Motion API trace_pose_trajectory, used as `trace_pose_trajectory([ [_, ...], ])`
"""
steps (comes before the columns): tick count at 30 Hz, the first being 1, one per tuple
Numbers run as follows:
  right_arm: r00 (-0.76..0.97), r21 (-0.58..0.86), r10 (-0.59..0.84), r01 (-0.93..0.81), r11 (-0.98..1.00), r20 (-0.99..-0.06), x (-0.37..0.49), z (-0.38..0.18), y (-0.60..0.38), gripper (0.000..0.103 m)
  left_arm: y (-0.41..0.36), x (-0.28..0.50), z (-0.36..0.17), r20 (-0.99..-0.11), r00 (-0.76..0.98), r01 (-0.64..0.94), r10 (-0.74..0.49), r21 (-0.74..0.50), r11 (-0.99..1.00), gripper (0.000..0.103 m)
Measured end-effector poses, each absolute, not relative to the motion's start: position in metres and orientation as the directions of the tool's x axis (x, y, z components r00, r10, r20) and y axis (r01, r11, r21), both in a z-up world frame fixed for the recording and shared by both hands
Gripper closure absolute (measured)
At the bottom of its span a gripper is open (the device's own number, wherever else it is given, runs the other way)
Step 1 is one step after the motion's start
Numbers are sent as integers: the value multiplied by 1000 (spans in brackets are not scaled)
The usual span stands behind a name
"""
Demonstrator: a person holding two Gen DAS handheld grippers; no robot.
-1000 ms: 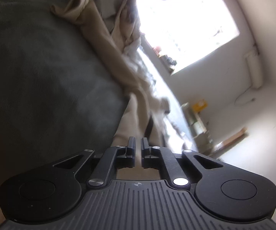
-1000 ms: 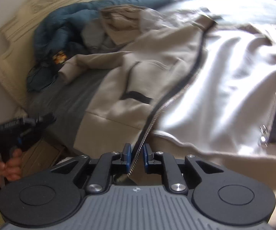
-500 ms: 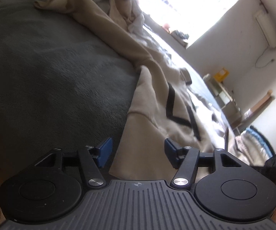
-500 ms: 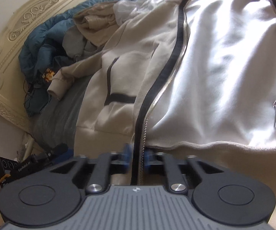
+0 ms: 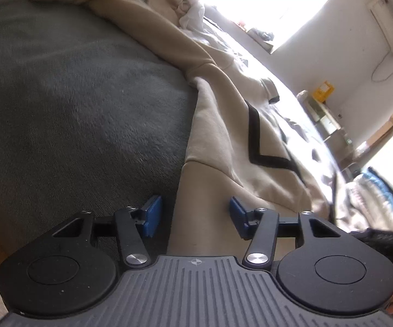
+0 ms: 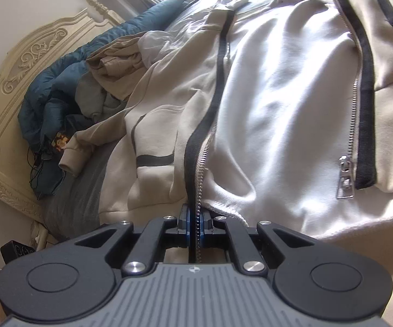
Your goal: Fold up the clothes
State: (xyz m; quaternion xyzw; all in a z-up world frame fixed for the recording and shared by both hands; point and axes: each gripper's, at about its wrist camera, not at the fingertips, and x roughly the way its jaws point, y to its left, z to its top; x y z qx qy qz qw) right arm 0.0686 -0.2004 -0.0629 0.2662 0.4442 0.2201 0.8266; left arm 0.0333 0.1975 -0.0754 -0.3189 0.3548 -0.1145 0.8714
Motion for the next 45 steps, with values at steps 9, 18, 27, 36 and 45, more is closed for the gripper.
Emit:
trace_pose_trajectory([
  [9,541,675,585,-43,737,-604,80,-66,-226,97,183,37,-77,-539,685,42,-490,-642,766,56],
  [18,532,705,596,2,709,-601,92,-72,-239,97,184,37,-88,-505,696,-5,-510,-713,701,89],
  [27,488,614,650,-259,745,-583,55,-22,-195,97,235,-20,-62,-382,777,-39,-501,-823,567,100],
  [36,412,581,620,-234,780,-667,59,-49,-176,96,247,-25,-90,-490,726,-127,-483,-785,606,100],
  [45,414,508,556,-230,830,-721,47,-53,-194,87,244,-17,-90,-578,683,-133,-447,-699,702,91],
])
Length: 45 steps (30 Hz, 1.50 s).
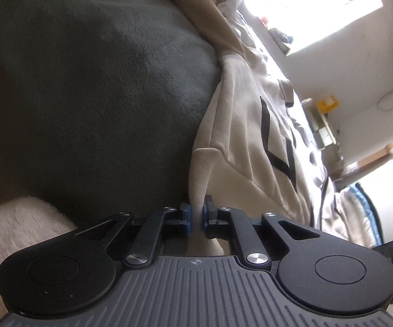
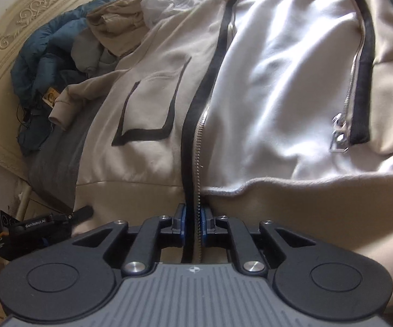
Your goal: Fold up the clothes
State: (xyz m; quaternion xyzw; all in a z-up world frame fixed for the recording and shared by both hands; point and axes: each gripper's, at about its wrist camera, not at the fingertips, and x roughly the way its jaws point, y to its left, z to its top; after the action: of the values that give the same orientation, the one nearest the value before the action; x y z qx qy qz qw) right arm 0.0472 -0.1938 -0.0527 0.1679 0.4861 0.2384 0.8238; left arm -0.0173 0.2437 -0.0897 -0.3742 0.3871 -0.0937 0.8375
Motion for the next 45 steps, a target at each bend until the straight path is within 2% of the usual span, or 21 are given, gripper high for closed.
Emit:
trace_pose_trajectory([
  [3,481,480,535,-245,842,-694,46,-31,-207,84,244,-25,-80,-593,704,-139,-392,-656,742,83],
  [5,529,484,527,-233,844,-665,53,-20,-220,84,245,-30,-72,-588,724,-144,-361,-640,755,82],
  [10,605,442,429,-138,886,-671,100,-14,-228,84,236,-30,-50,-544,768,-81,-338,-606,791,79],
  [17,668,383,327,-68,921,-668,129,8,-254,81,181,24,-34,-479,770,78,-422,-586,807,74],
  [20,633,424,377,-84,902,-676,107,5,-266,75,153,42,-42,-483,745,136,-460,-566,813,74],
  [22,598,400,381,-109,910,-705,89,-4,-267,69,136,49,-49,-491,721,169,-489,-560,811,73],
  [25,591,271,318,-169,948,-742,80,-12,-252,69,115,58,-57,-537,709,177,-457,-492,852,73],
  [27,630,134,271,-258,957,-728,85,-11,-232,69,111,57,-62,-569,706,162,-421,-449,879,73],
  [29,665,-20,247,-366,930,-705,96,-13,-208,69,114,56,-65,-582,699,142,-416,-456,878,74],
  [32,620,-226,153,-487,844,-769,122,-43,-187,79,116,60,-65,-599,685,112,-414,-475,873,74],
  [33,597,-251,140,-522,815,-790,125,-50,-192,83,116,63,-66,-603,682,103,-413,-480,871,74],
  [35,538,-258,120,-573,778,-834,126,-53,-210,83,118,64,-67,-603,681,102,-416,-485,869,75],
  [36,516,-285,60,-562,777,-854,126,-49,-220,85,118,64,-67,-602,681,102,-418,-487,867,76],
  [39,516,-418,-112,-528,739,-849,119,-49,-255,85,121,63,-69,-598,680,104,-425,-494,863,76],
  [43,482,-430,-171,-499,753,-859,122,-39,-271,94,120,64,-68,-604,673,108,-428,-492,864,76],
  [45,489,-445,-177,-510,736,-854,123,-29,-257,93,119,64,-67,-608,670,108,-427,-489,866,76],
])
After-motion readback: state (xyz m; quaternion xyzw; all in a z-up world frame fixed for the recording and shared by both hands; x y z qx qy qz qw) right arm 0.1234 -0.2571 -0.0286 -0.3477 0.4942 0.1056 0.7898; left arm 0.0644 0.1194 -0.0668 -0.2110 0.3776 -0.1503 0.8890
